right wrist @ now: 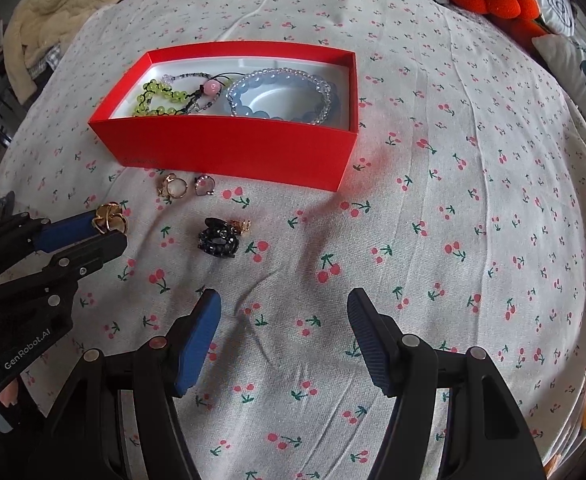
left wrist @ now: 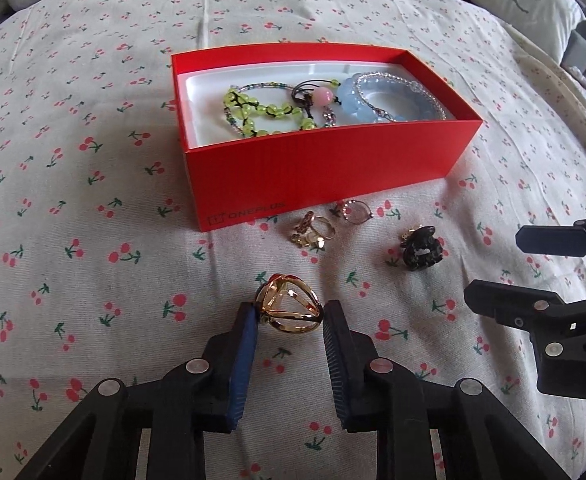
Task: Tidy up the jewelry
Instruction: 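Lift the gold ring with the left tool while the right tool grasps the black hair clip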
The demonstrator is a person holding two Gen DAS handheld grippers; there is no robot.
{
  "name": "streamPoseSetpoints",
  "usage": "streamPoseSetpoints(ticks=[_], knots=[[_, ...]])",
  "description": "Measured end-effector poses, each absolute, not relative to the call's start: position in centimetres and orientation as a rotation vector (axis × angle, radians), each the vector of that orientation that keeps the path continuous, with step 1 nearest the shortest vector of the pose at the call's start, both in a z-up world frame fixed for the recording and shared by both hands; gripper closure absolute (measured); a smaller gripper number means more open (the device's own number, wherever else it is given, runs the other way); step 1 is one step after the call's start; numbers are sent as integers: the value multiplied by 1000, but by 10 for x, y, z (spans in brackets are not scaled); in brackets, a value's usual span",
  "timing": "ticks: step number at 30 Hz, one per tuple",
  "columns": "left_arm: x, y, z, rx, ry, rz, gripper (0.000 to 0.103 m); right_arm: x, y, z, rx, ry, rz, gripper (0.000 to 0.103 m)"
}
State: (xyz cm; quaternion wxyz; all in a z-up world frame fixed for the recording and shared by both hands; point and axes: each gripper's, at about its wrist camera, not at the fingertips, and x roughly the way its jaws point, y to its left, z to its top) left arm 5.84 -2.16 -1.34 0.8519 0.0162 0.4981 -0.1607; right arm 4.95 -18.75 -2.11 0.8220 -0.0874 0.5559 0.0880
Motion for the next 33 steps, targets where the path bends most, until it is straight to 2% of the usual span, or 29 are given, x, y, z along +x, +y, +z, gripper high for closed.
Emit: streamPoseSetpoints(ticks=[7, 16, 21, 29, 33], knots=[[53, 3, -9, 19, 1061, -278, 76, 60, -164, -27, -109, 1205, 228, 35], [48, 17, -6, 10, 1066, -267, 76, 75, -152, -38, -60, 1212, 142, 50], [45, 21, -6, 6, 1071, -266, 76, 84, -150, -39, -56, 1205, 110, 63], [44, 24, -6, 4, 1076, -262, 76, 86, -149, -39, -66, 1202, 108, 77], [43, 24, -7, 4, 1081, -258, 76, 83, -155, -34, -67, 1208, 137, 78]])
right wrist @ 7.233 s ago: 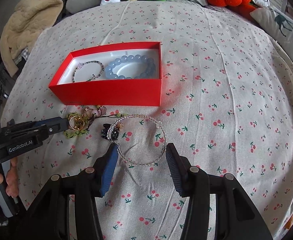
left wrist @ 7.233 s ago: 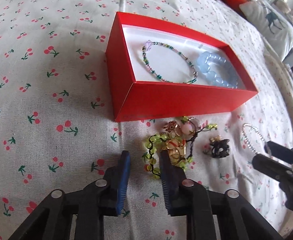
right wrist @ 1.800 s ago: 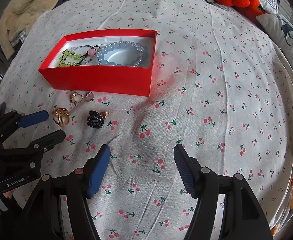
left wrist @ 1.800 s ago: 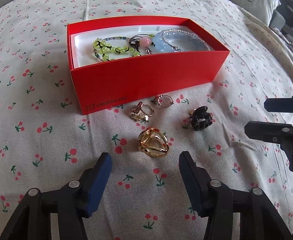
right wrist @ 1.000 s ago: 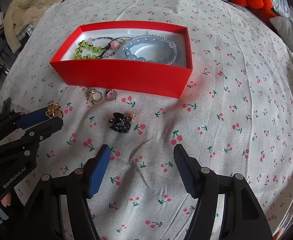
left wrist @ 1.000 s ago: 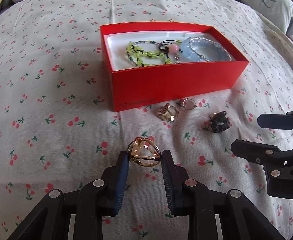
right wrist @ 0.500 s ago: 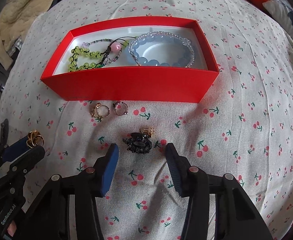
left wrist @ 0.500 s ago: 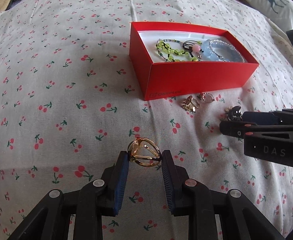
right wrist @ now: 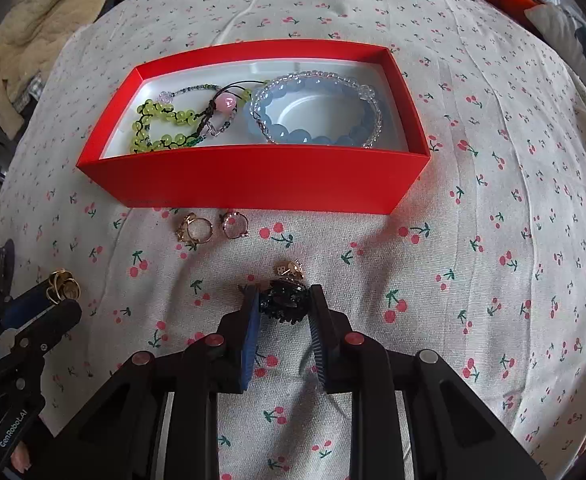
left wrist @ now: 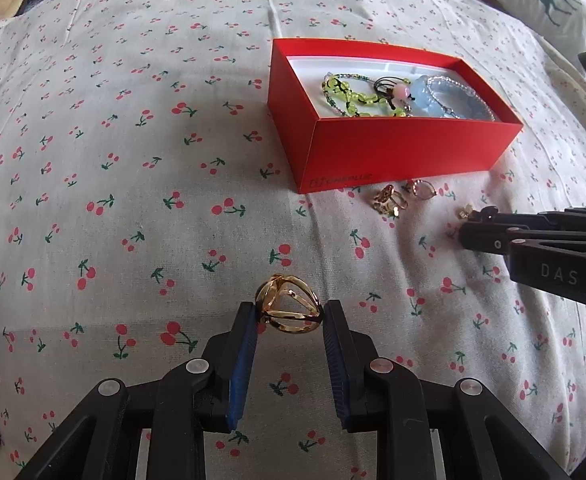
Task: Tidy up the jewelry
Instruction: 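Lift the gold ring with the left tool while the right tool grasps the black hair clip, then carry the gold ring and black hair clip over the red box with both tools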
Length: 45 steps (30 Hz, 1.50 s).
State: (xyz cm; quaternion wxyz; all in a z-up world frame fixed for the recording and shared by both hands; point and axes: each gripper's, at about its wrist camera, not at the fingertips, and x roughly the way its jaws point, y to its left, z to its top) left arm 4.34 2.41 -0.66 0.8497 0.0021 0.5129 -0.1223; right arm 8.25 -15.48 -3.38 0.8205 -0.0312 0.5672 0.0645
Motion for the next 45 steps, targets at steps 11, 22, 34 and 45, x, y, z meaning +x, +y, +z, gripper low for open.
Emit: streamPoseSetpoints(ticks=[11, 22, 34, 45], knots=[[47, 24, -6, 0, 1079, -258, 76, 63, -194, -5, -16, 1178, 165, 78], [51, 20, 5, -22, 1039, -268, 76, 52, -226, 16, 41, 1139, 161, 78], [66, 17, 23, -69, 978, -270, 76, 60, -223, 30, 66, 1105, 183, 78], [96, -8, 41, -103, 916, -282, 76, 89, -207, 40, 136, 1058, 213, 78]])
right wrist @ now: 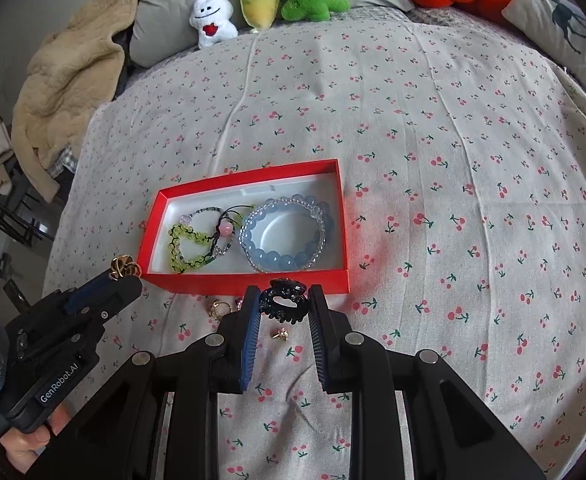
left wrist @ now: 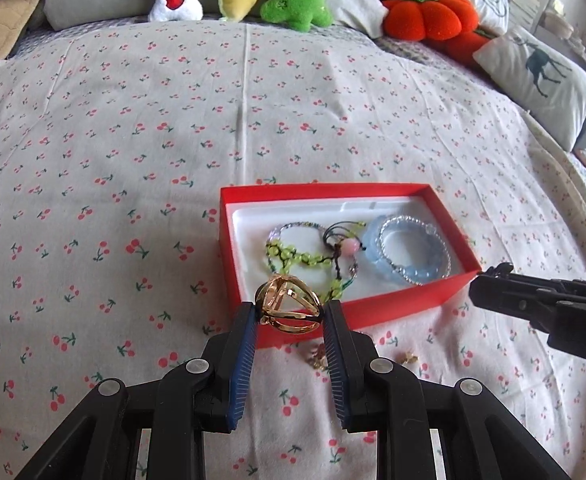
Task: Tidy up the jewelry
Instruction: 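Carry the gold ring and black hair clip over the red box with both tools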
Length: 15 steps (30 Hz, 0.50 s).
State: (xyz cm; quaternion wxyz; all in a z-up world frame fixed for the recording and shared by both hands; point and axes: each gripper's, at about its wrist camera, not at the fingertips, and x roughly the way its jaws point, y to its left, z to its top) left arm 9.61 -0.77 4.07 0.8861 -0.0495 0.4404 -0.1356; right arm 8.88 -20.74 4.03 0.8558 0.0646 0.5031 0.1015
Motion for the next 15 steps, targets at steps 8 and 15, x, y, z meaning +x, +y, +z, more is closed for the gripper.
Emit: streamPoseSetpoints(ticks=[8, 15], knots=[[122, -30, 30, -59, 913, -312, 75, 114, -203, 34, 150, 1045, 200, 77], [139, -35, 18, -43, 933, -311, 75, 133, -206, 24, 155, 1058, 190, 77]])
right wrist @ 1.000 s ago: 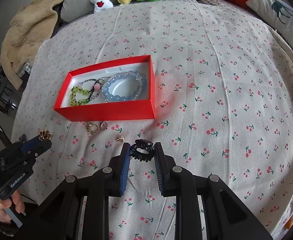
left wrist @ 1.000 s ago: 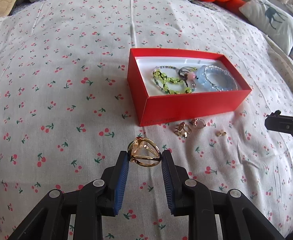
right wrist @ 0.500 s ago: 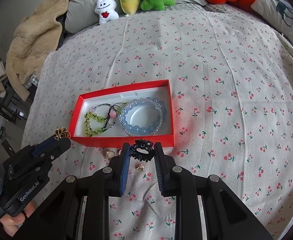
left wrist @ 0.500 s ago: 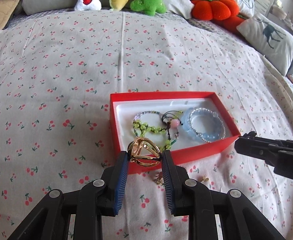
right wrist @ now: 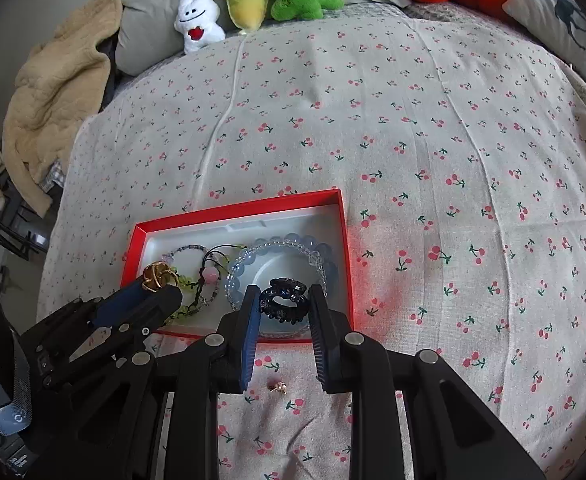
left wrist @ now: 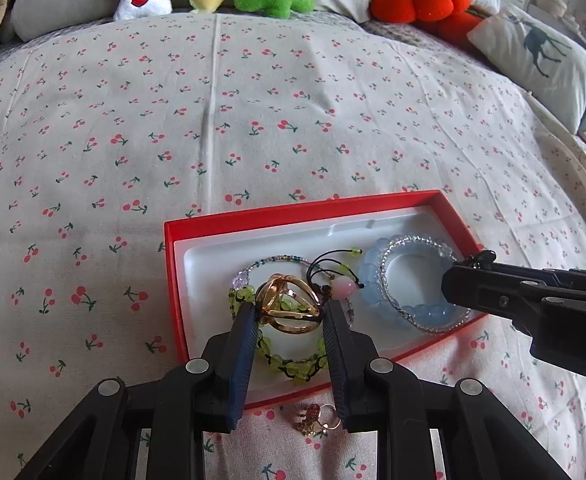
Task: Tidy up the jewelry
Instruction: 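Carry the gold ring and black hair clip over the red box with both tools, then open both tools to drop the ring and hair clip into the box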
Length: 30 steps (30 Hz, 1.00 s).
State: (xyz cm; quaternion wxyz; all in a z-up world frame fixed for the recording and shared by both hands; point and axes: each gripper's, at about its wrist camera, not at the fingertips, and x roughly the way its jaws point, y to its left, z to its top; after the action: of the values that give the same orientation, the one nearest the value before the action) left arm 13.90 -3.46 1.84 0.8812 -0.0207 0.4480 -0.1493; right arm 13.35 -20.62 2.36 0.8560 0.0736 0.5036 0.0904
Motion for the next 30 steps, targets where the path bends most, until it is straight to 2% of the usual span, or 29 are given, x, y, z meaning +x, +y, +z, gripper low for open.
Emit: streamPoseSetpoints(ticks=[2, 4, 6, 14, 17, 19, 21, 24, 30], knots=[[141, -36, 18, -41, 937, -312, 73, 137, -207, 21, 152, 1063, 187, 77], [140, -37, 20, -42, 935, -317, 64, 140, -208, 20, 149, 1063, 187, 77], [138, -37, 24, -41, 924, -319, 60, 142, -208, 20, 151, 1063, 188, 77], [124, -28, 34, -20, 917, -287, 58, 144, -204, 18, 131, 1067, 187, 77], [121, -22, 36, -18, 920, -276, 51, 144, -203, 20, 126, 1064, 198, 76], [118, -19, 36, -18, 922, -273, 40, 143, -202, 21, 126, 1068, 205, 74], [115, -15, 36, -23, 923, -269, 34, 141, -202, 22, 131, 1068, 206, 66], [111, -12, 37, -29, 936, -263, 30, 135, -203, 27, 132, 1058, 208, 59], [99, -7, 35, -16, 956, -260, 22, 118, -205, 39, 121, 1033, 208, 53]])
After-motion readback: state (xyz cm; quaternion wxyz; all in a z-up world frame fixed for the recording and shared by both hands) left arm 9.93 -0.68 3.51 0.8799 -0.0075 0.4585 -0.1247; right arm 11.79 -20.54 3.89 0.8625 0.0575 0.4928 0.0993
